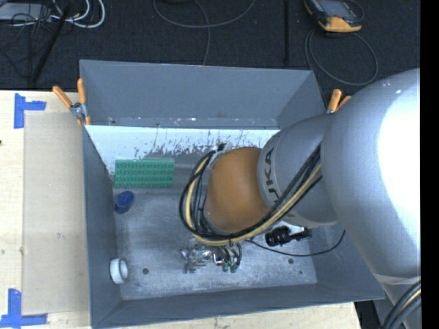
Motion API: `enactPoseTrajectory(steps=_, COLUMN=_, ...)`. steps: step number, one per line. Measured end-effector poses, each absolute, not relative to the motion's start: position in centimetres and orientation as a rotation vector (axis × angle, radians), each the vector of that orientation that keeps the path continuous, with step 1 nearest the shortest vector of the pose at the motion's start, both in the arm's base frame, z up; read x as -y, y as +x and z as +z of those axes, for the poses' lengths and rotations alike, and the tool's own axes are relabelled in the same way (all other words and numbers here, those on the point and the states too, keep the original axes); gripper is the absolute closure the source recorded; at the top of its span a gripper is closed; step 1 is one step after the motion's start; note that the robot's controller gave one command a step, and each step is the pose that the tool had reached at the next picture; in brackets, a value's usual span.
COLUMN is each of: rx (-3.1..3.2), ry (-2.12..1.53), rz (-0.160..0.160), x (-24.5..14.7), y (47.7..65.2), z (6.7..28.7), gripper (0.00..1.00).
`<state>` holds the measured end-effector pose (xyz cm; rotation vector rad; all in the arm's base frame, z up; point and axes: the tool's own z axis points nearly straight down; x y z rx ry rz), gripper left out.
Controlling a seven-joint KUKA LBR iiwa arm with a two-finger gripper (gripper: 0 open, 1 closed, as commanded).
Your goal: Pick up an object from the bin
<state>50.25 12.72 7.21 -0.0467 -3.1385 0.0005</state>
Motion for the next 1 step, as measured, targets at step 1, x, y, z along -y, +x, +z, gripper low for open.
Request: enactPoseTrajectory(steps=1, rx=3.147, ry=0.138, rz=-0.002, x=-11.76, y=51.04, z=24.41, gripper=1.00)
